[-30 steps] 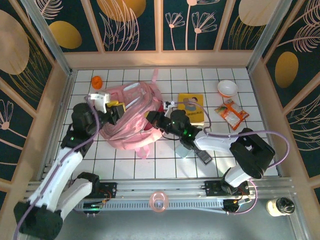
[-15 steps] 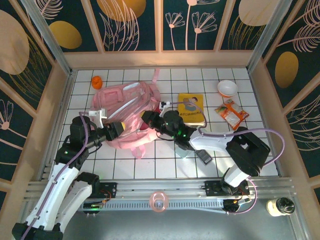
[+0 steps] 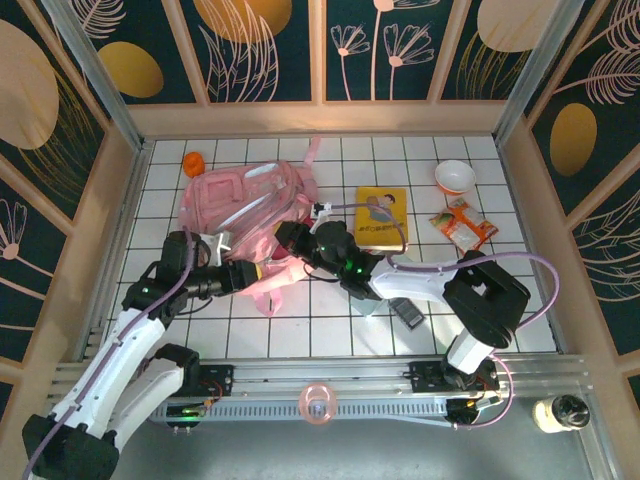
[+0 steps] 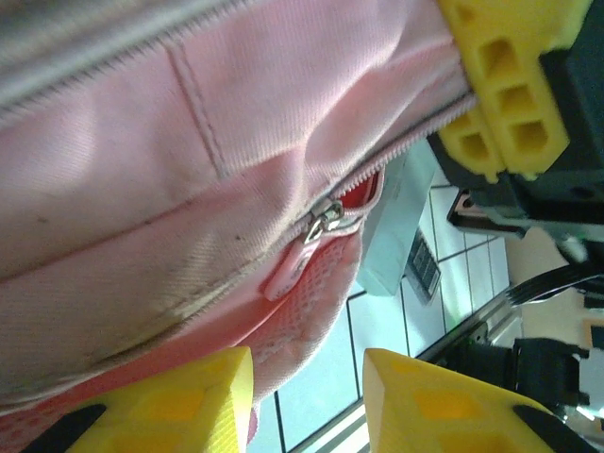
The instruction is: Pack the student bag
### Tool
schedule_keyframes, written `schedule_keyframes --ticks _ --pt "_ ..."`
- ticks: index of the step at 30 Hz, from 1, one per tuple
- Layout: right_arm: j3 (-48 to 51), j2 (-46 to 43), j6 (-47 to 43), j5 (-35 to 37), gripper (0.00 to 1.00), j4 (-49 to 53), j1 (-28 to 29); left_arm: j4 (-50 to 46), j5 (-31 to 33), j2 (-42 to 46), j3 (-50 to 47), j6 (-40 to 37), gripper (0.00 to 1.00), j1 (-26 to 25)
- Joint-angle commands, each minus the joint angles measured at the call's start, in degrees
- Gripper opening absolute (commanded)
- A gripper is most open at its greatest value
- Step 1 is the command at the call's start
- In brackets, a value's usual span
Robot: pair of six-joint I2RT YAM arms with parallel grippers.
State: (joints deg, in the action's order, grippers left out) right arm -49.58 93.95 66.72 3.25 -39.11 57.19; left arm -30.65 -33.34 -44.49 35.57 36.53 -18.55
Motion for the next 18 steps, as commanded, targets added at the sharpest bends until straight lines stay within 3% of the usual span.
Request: schedule_keyframes --ticks 1,9,18 --pt "-3.38 0.13 -1.72 3.79 0.00 -4.09 0.81 0.04 0.77 -0.99 1.78 1.56 0.36 -1.31" --pt "-4.83 -0.23 -3.60 5.68 0.00 -2.08 2.86 2.36 4.61 -4.03 2.43 2.02 0.35 -3.05" --pt "-8.30 0.53 -3.47 9.32 0.00 -0.39 6.17 -1.87 11.48 -8.27 5.33 -0.60 0.36 -5.74"
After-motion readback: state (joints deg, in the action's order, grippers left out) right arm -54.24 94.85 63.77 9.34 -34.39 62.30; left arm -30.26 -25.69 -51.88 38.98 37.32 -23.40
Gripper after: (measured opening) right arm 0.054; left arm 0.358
